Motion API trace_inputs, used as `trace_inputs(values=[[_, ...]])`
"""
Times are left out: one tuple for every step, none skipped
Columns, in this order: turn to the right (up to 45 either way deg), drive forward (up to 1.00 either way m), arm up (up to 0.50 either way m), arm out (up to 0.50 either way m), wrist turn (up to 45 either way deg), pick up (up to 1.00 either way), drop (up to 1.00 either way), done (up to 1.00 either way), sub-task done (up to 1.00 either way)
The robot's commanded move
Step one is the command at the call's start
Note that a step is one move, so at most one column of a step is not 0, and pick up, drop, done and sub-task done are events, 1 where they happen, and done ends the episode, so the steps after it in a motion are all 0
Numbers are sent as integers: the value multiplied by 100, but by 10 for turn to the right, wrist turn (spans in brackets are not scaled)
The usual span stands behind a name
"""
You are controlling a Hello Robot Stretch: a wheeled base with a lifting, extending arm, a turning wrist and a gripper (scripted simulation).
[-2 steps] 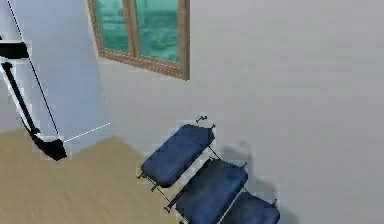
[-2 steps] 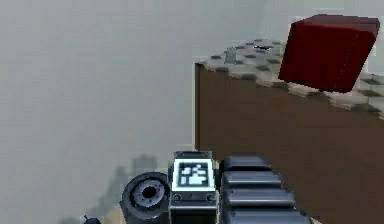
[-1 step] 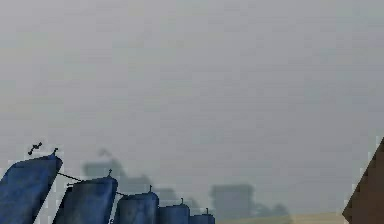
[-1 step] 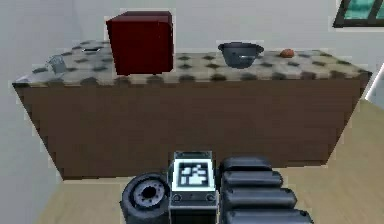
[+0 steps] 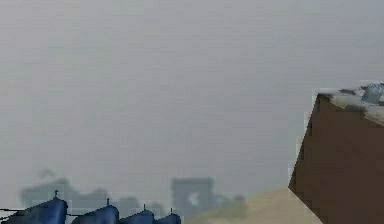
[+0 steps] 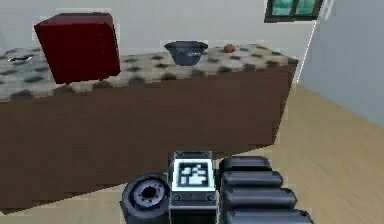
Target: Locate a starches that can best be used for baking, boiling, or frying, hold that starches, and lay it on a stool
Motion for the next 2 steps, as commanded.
trace_inputs(values=[[-450, 0, 0, 0, 0, 0, 0, 0, 0], [-450, 0, 0, 0, 0, 0, 0, 0, 0]])
